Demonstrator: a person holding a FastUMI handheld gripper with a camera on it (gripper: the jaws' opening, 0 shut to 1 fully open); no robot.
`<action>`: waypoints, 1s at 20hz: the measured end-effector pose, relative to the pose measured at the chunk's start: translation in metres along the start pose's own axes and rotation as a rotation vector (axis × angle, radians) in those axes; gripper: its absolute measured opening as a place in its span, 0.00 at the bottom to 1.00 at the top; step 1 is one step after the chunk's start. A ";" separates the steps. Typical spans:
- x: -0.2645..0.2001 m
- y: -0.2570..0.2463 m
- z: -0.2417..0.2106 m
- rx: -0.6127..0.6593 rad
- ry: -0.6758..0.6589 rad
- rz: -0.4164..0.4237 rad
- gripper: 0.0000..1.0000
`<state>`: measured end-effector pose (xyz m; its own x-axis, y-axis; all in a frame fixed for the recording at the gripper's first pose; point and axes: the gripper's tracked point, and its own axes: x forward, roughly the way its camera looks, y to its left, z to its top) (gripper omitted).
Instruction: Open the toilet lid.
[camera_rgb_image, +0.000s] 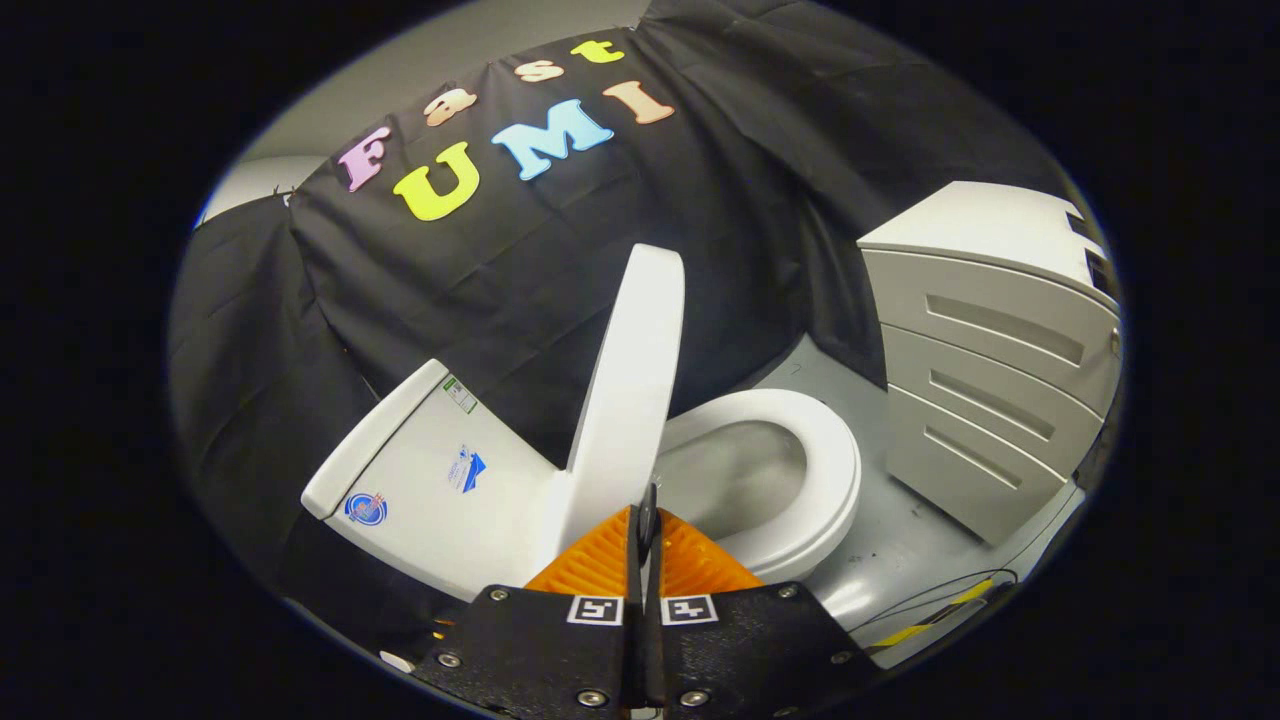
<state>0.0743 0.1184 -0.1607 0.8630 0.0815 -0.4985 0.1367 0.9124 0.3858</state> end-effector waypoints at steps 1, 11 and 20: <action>-0.001 0.004 0.001 -0.016 -0.004 0.000 0.00; -0.007 0.040 0.011 -0.132 -0.043 0.017 0.00; -0.011 0.082 0.016 -0.245 -0.087 0.057 0.00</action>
<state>0.0835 0.1861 -0.1113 0.9060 0.1105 -0.4087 -0.0259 0.9780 0.2070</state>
